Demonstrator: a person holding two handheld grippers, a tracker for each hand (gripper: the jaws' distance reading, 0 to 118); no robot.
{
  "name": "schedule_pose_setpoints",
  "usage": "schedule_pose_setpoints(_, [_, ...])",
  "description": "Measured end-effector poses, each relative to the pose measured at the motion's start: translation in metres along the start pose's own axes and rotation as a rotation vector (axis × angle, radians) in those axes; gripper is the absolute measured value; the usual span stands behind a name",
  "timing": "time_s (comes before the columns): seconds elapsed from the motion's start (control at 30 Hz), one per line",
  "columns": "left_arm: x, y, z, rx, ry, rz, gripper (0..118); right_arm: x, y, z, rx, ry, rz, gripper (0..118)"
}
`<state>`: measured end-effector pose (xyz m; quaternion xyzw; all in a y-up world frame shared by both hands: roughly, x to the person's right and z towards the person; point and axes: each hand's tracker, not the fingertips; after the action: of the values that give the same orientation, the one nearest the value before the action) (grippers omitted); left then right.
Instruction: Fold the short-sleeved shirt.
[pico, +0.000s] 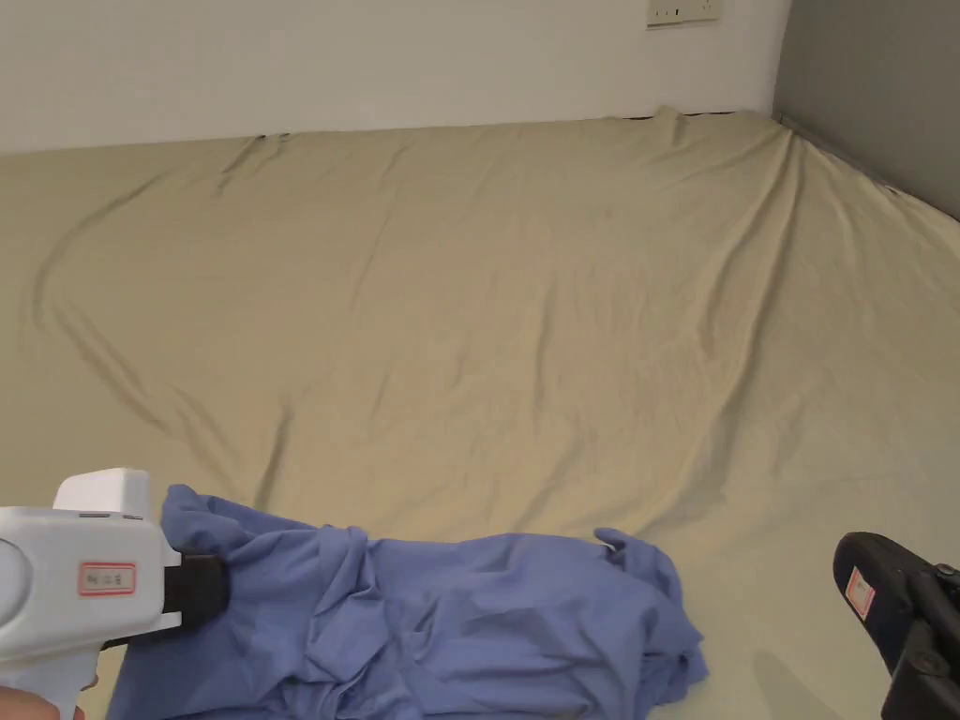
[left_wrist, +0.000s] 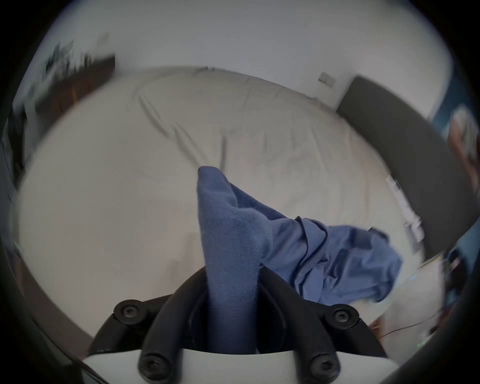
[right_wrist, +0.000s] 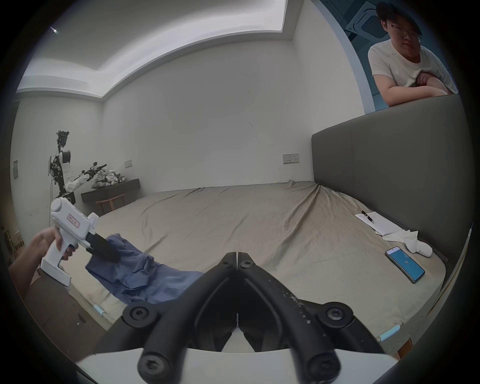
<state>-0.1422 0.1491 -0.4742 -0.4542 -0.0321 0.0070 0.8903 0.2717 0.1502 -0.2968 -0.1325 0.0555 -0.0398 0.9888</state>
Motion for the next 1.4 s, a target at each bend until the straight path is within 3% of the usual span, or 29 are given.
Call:
schedule_pose_setpoints(0.07, [0.030, -0.003, 0.009, 0.038, 0.085, -0.115, 12, -0.003, 0.002, -0.003, -0.001, 0.006, -0.009, 2])
schedule_pose_setpoints(0.23, [0.119, -0.005, 0.030, 0.152, -0.007, -0.186, 11, -0.005, 0.002, -0.001, -0.007, 0.003, -0.008, 2])
schedule_pose_setpoints(0.53, [0.297, -0.054, -0.023, 0.129, 0.091, -0.559, 10, 0.013, 0.001, 0.018, -0.021, -0.068, -0.004, 2])
schedule_pose_setpoints(0.7, [0.349, -0.097, -0.090, 0.056, 0.236, -0.731, 10, 0.025, -0.001, 0.022, -0.031, -0.093, -0.032, 2])
schedule_pose_setpoints(0.83, [0.359, -0.116, -0.094, 0.115, 0.324, -0.825, 10, 0.029, -0.003, 0.023, -0.043, -0.105, -0.026, 2])
schedule_pose_setpoints(0.93, [0.347, -0.107, -0.085, 0.125, 0.274, -0.755, 14, 0.031, -0.003, 0.023, -0.042, -0.117, -0.038, 2])
schedule_pose_setpoints(1.03, [0.334, -0.096, -0.077, 0.118, 0.141, -0.691, 29, 0.031, -0.002, 0.025, -0.035, -0.109, -0.037, 2])
schedule_pose_setpoints(1.1, [0.311, -0.079, -0.058, 0.082, -0.053, -0.589, 59, 0.029, -0.001, 0.025, -0.033, -0.109, -0.031, 2])
schedule_pose_setpoints(1.13, [0.296, -0.067, -0.047, 0.045, -0.174, -0.503, 81, 0.029, -0.001, 0.025, -0.029, -0.104, -0.027, 2])
schedule_pose_setpoints(1.17, [0.283, -0.055, -0.036, 0.022, -0.310, -0.406, 110, 0.029, -0.001, 0.026, -0.024, -0.101, -0.028, 2])
schedule_pose_setpoints(1.2, [0.266, -0.045, -0.025, 0.012, -0.450, -0.314, 118, 0.028, 0.000, 0.026, -0.020, -0.097, -0.031, 2])
schedule_pose_setpoints(1.3, [0.220, -0.029, 0.011, 0.135, -0.693, -0.088, 118, 0.027, 0.000, 0.026, -0.008, -0.083, -0.047, 2])
schedule_pose_setpoints(1.4, [0.191, -0.019, 0.034, 0.218, -0.657, -0.049, 116, 0.022, 0.000, 0.026, 0.001, -0.079, -0.041, 2])
